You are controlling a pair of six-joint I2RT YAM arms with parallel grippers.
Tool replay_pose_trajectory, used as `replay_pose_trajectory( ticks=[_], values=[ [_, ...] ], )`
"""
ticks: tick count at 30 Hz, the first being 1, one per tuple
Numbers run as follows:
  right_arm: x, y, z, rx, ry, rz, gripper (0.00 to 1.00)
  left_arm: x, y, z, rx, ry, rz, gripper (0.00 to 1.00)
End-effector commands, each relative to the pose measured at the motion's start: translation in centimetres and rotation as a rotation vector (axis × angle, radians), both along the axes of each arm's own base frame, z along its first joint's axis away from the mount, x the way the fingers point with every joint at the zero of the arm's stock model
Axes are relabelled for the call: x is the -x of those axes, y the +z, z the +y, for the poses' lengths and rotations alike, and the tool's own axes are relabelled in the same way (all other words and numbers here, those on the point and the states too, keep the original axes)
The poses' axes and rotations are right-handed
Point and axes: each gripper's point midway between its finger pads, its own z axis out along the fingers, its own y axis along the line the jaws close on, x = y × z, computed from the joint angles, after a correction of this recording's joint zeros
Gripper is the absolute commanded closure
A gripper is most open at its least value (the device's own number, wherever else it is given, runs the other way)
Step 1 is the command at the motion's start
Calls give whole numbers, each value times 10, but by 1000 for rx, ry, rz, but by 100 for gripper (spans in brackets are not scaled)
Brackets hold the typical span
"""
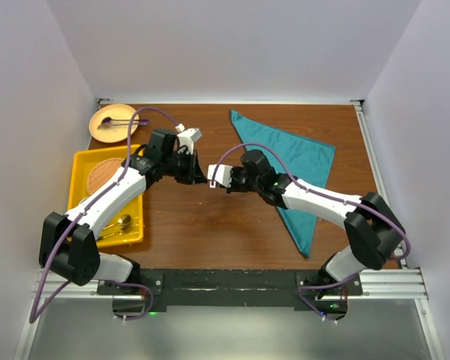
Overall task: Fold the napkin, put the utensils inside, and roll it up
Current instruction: Pass the utensil from the left arm to the right
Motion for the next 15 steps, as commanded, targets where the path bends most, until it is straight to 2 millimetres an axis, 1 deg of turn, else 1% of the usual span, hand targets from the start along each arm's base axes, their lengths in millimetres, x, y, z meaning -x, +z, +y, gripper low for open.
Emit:
replay_pose_trajectory(
  ticks=[1,2,3,4,5,6,7,8,9,10,11,12,13,14,15],
  values=[
    [-17,16,10,-47,-76,7,90,8,20,-12,72,-77,-38,100],
    [-17,12,12,-45,-83,35,94,8,22,-13,84,-77,-31,100],
    [-15,11,14,-64,-110,79,100,8,21,-15,90,-85,-23,100],
    [-17,11,12,-75,-139,100,100,3,25,-14,89,-74,-28,100],
    [-21,8,9,-79,-179,120,100,-7,24,-6,46,-21,-38,92],
    [-23,7,7,-100,-232,166,100,-14,25,2,16,28,-43,79],
    [-26,5,3,-115,-272,197,100,-26,34,14,2,95,-87,68],
    [-34,2,-7,-130,-314,241,100,-34,43,23,6,171,-115,61],
    [-37,-2,-12,-165,-376,329,100,-45,65,34,29,238,-205,53],
    [-44,-4,-19,-193,-443,373,100,-53,71,49,43,306,-213,37],
    [-60,-6,-40,-222,-532,411,100,-58,77,56,46,342,-230,14],
    [-65,-11,-49,-217,-606,469,100,-62,82,67,31,397,-247,0],
    [-75,-14,-67,-215,-684,479,100,-65,85,73,35,430,-256,0],
    [-81,-18,-77,-201,-742,490,100,-67,88,75,39,441,-271,0],
    [-86,-28,-90,-163,-839,536,100,-67,89,74,49,442,-283,0]
  ],
)
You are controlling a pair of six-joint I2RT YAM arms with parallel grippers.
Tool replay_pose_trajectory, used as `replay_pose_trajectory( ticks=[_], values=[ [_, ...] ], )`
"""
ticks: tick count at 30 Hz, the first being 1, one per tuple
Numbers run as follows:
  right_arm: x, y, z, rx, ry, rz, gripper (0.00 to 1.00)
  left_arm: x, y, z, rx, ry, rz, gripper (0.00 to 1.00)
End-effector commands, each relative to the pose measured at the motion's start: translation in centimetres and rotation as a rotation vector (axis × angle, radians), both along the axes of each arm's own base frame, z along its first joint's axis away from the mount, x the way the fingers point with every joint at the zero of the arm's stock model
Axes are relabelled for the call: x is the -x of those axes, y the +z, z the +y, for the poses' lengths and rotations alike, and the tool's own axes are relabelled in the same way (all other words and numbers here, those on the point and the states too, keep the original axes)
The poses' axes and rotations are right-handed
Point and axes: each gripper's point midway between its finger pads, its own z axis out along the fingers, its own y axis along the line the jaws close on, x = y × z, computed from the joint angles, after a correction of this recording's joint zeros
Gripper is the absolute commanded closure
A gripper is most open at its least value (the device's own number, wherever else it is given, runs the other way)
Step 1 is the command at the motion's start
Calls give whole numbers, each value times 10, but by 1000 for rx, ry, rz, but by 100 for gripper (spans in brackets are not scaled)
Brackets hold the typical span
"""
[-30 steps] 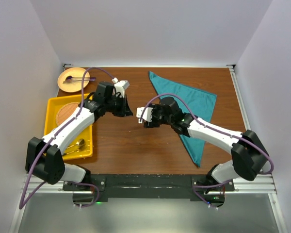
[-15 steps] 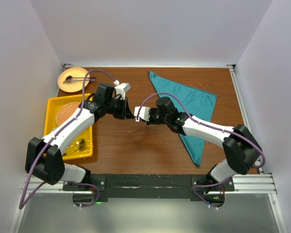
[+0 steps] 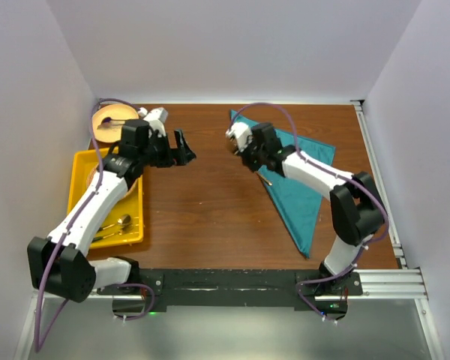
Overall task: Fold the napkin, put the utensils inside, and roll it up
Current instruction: Pass the utensil from the left arm to the right, then place the utensil onto the napkin
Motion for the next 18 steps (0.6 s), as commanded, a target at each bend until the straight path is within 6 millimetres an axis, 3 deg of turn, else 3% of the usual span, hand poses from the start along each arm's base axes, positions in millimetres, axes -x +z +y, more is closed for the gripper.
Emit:
replay_pose_trajectory(
  ticks=[1,7,14,18],
  values=[
    [-30,-11,-63,10,-400,218,100,-20,43,12,50,114,-144,0],
    [-44,-38,-101,48,-550,356,100,-17,29,-3,116,54,-118,2],
    [-47,-65,-108,91,-532,409,100,-13,11,-20,194,-11,-77,4],
    [-50,-70,-106,100,-530,423,100,-12,3,-23,202,-22,-64,4]
  ],
)
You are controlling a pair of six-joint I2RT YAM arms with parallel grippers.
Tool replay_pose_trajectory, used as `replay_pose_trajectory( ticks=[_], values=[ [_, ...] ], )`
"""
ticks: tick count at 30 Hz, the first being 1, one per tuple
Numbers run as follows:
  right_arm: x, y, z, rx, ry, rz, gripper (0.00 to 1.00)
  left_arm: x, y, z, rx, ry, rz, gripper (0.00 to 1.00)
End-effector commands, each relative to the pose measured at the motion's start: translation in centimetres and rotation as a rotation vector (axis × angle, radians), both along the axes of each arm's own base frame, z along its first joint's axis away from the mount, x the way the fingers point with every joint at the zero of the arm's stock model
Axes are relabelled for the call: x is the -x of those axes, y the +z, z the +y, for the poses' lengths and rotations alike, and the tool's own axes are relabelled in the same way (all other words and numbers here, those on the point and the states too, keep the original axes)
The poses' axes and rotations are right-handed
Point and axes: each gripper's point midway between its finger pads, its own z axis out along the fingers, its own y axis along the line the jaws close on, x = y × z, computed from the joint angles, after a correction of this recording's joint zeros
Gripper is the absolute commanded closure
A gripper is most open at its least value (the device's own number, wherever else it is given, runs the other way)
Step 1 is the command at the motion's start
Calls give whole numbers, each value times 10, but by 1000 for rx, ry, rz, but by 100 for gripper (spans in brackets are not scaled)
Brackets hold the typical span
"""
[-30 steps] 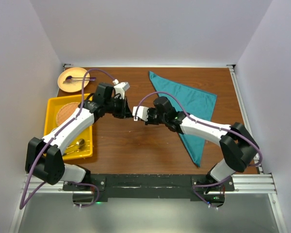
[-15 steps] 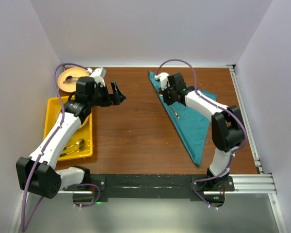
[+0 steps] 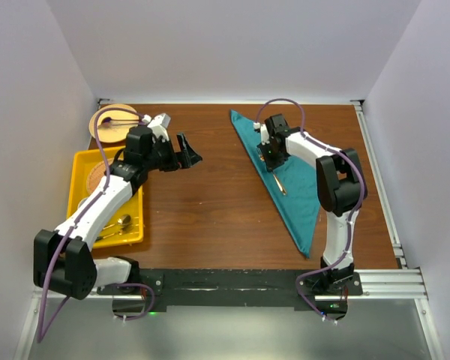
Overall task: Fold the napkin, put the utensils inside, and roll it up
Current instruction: Place the utensil onto the napkin
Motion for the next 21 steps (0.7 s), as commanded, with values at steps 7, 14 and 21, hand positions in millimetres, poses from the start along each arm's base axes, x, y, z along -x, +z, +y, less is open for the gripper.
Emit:
replay_pose_trajectory(
  ticks=[7,14,21],
  values=[
    [-12,18,17,-74,-47,-12,100,-5,11,-13,66,-45,-43,5],
    [-13,25,21,-97,-71,-22,98,-5,8,-17,81,-63,-36,5],
    [-14,14,22,-86,-63,-7,90,-3,5,-19,87,-76,-30,5]
  ],
)
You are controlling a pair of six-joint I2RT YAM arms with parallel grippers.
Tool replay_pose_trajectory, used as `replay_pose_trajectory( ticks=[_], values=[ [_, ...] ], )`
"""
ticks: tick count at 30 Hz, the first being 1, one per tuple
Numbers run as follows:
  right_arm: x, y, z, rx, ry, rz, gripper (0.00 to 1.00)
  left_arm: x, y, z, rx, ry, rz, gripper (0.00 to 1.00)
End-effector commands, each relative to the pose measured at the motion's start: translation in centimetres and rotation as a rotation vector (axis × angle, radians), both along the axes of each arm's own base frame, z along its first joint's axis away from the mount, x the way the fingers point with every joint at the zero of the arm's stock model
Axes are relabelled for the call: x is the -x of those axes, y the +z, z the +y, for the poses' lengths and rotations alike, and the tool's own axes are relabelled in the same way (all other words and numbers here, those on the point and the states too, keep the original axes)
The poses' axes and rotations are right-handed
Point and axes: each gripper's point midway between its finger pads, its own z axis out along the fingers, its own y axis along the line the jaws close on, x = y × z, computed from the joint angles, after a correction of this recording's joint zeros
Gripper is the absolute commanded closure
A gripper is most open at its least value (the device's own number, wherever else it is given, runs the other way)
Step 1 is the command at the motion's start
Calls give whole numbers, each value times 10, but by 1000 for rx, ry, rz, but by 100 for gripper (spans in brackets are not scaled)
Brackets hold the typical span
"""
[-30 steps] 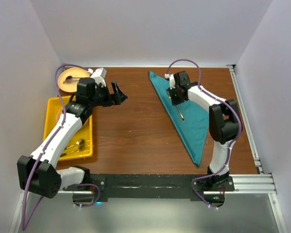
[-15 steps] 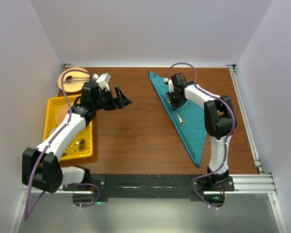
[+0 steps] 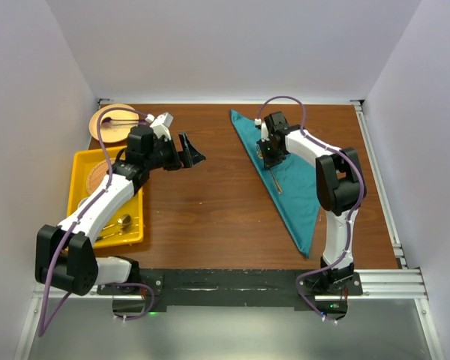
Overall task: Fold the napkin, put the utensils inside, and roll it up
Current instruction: Place the utensil onto the napkin
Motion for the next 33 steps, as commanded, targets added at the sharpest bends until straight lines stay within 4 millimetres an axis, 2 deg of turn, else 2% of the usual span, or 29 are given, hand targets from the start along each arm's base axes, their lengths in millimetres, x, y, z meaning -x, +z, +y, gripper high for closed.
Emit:
replay_pose_trajectory(
  ticks=[1,5,15,27,33],
  values=[
    [-8,8,12,-24,13,-25,89,-1,5,-6,31,-22,-21,5],
    [-7,5,9,0,27,-28,81,0,5,-6,30,-25,-24,5],
    [-7,3,7,19,33,-32,75,0,5,-6,32,-28,-25,5],
    [-8,-7,3,74,89,-29,82,2,4,-6,27,-30,-26,5],
    [-6,3,10,73,122,-52,89,2,3,-6,26,-30,-23,5]
  ],
)
